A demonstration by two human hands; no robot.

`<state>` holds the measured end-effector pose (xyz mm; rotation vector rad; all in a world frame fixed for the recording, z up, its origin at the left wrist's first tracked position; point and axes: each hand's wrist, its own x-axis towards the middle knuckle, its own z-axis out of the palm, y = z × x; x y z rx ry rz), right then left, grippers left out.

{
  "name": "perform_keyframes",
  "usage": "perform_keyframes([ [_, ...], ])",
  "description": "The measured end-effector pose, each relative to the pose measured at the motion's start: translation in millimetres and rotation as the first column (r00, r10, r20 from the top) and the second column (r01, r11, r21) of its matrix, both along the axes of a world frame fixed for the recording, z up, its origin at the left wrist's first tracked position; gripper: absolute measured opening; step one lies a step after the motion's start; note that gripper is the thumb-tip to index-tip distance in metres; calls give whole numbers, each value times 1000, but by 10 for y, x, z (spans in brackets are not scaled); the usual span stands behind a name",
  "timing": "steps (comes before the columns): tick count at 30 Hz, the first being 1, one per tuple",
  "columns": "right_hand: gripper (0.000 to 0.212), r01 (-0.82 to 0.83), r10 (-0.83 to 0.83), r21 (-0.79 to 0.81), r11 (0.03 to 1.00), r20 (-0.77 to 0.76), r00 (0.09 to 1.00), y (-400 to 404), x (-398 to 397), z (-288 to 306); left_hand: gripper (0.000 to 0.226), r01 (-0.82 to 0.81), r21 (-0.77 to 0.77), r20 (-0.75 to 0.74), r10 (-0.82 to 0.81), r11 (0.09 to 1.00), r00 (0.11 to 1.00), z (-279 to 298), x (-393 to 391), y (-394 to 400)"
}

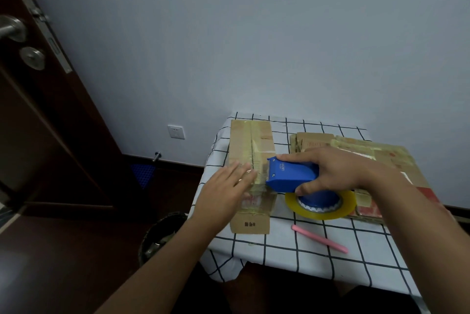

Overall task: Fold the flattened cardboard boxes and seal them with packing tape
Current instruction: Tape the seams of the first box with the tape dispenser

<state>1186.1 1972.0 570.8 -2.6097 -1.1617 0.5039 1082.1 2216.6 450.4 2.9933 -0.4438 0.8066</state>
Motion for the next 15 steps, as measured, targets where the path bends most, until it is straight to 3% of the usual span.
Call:
perform_keyframes([
  [5,74,-45,44,15,999,83,996,-30,-129,47,57,103,-15,122,-101,995,987,62,-93,138],
  [10,76,-93,101,-61,994,141,985,82,-327,-19,78,77,84,28,-80,993,996,36,-256,267],
  [15,77,-71,79,-60,996,141,987,106,-352,-67,56,90,56,26,-91,994,996,17,-254,97],
])
